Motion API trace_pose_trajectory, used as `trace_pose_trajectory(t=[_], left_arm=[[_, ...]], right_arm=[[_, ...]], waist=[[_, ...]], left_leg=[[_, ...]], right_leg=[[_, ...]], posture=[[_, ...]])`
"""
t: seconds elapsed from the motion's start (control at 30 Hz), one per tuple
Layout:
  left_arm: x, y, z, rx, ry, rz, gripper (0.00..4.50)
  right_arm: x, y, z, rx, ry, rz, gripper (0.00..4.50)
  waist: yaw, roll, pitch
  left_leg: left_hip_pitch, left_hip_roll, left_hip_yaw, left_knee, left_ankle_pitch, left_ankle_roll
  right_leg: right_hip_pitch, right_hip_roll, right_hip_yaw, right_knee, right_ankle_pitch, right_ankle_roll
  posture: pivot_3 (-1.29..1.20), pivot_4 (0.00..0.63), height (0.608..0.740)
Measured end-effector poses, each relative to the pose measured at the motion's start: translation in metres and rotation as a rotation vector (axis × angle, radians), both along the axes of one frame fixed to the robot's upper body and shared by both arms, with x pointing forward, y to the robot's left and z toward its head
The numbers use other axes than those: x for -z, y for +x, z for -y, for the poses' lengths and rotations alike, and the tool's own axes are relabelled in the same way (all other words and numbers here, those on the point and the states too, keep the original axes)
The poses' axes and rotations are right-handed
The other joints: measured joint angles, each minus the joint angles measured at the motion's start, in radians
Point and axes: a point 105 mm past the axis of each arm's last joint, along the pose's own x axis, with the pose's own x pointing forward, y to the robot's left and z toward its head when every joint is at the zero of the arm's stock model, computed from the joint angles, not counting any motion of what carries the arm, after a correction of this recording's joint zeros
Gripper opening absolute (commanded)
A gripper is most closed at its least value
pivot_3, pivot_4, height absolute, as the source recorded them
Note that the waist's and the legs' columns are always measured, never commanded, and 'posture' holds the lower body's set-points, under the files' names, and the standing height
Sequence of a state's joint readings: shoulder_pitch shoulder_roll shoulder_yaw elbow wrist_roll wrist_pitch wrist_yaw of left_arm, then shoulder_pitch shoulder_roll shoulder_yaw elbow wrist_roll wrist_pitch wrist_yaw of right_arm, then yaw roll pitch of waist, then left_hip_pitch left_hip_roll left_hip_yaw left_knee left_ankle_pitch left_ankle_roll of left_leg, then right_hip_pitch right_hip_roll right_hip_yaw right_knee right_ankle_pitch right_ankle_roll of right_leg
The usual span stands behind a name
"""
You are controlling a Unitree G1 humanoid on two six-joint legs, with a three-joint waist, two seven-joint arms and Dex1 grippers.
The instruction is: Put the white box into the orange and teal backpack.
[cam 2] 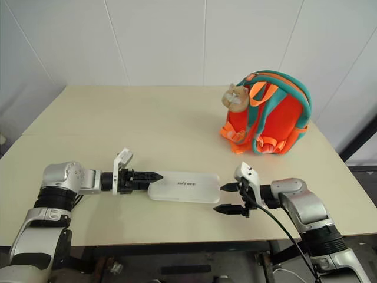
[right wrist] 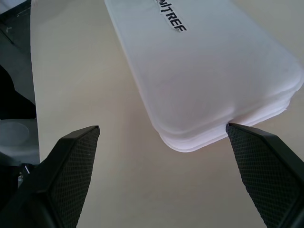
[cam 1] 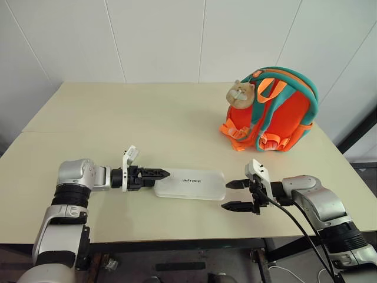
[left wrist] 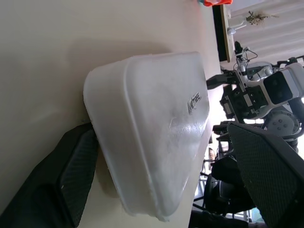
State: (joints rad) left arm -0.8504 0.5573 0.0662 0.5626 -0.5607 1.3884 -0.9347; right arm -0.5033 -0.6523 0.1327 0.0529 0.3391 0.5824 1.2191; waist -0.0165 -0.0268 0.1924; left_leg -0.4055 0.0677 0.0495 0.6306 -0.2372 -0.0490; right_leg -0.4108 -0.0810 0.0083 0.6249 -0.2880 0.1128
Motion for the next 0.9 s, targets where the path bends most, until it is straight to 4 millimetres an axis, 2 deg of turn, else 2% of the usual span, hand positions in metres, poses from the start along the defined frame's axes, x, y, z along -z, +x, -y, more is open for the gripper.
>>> trace_pose_trajectory(t=[0.27, 0.63, 0.73, 0.9], left_arm=[[0.001, -0.003, 0.009, 0.019, -0.034, -0.024, 4.49], [0.002, -0.006, 0.012, 0.030, -0.062, -0.053, 4.49], [0.004, -0.008, 0.021, 0.035, -0.117, -0.108, 4.49], [0.010, -0.009, 0.029, 0.032, -0.121, -0.154, 3.03]], right_arm=[[0.000, 0.006, -0.011, -0.023, 0.012, 0.044, 4.50], [0.012, 0.005, 0.002, -0.002, -0.044, 0.059, 4.50], [0.018, -0.001, 0.014, 0.010, -0.067, 0.088, 4.50], [0.019, -0.003, 0.016, 0.023, -0.063, 0.103, 4.50]], waist=[[0.009, 0.000, 0.000], [0.012, 0.000, 0.000], [0.015, 0.000, 0.000], [0.013, 0.000, 0.000]], left_leg=[[0.000, 0.000, 0.000, -0.001, -0.001, 0.000], [-0.001, 0.000, 0.001, 0.000, -0.002, 0.000], [0.000, 0.000, 0.001, 0.000, -0.002, 0.000], [0.000, 0.000, 0.000, 0.000, -0.002, 0.000]], right_leg=[[0.000, 0.000, 0.000, -0.002, 0.000, 0.000], [0.000, 0.000, 0.000, -0.003, 0.000, 0.000], [0.001, 0.000, 0.000, -0.004, 0.000, 0.001], [0.001, 0.000, 0.000, -0.003, 0.000, 0.001]], posture=[[0.00, 0.150, 0.740], [0.00, 0.150, 0.740], [0.00, 0.150, 0.740], [0.00, 0.150, 0.740]])
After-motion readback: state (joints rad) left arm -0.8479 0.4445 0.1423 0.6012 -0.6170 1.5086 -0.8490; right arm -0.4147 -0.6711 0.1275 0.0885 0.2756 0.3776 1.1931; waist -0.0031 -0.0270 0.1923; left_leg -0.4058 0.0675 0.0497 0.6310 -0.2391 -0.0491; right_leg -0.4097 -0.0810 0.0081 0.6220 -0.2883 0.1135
